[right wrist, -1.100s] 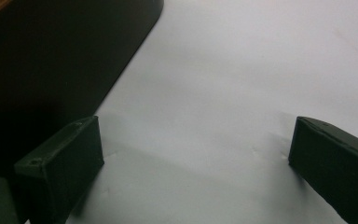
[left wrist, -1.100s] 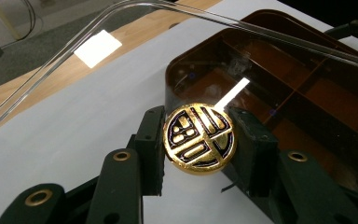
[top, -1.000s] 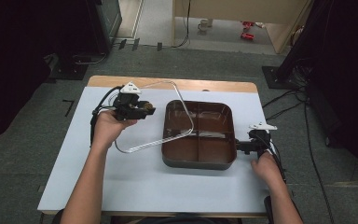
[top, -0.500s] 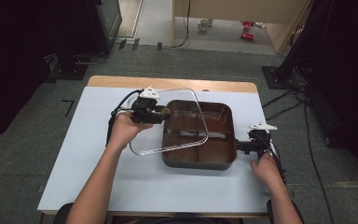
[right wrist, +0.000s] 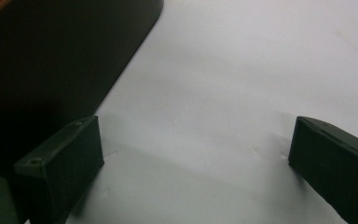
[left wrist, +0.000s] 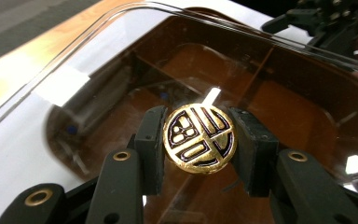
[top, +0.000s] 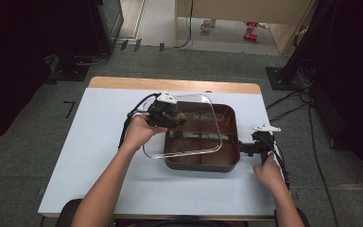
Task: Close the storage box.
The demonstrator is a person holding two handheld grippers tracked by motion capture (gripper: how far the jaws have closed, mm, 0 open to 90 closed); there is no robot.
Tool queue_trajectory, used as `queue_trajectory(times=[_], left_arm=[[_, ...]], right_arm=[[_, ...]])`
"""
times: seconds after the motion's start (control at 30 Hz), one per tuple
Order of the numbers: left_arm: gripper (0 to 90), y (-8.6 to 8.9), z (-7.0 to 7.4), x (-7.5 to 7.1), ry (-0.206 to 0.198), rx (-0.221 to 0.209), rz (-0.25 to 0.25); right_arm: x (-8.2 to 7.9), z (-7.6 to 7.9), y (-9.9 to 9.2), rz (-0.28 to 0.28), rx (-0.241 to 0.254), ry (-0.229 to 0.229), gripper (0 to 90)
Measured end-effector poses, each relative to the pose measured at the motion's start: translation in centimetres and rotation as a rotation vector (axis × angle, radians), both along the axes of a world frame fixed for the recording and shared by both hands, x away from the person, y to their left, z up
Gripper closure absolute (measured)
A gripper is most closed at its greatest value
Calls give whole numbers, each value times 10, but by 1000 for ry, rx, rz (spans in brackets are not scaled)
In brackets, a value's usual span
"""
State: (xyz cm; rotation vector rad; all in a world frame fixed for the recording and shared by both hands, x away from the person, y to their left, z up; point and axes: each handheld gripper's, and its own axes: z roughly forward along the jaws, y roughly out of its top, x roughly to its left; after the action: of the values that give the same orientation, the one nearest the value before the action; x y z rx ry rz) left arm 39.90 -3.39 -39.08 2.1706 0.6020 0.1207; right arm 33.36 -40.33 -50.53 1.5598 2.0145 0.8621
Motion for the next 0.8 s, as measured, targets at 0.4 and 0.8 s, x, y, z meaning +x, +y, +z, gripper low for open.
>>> queue_trajectory(times=[0.4, 0.8], left_arm=[[594, -34, -9, -8, -63, 53, -51], [594, -63, -20, -10, -81, 95, -116]], right_arm=[[0, 0, 0, 0, 0, 1, 22], [0, 0, 0, 0, 0, 1, 22]])
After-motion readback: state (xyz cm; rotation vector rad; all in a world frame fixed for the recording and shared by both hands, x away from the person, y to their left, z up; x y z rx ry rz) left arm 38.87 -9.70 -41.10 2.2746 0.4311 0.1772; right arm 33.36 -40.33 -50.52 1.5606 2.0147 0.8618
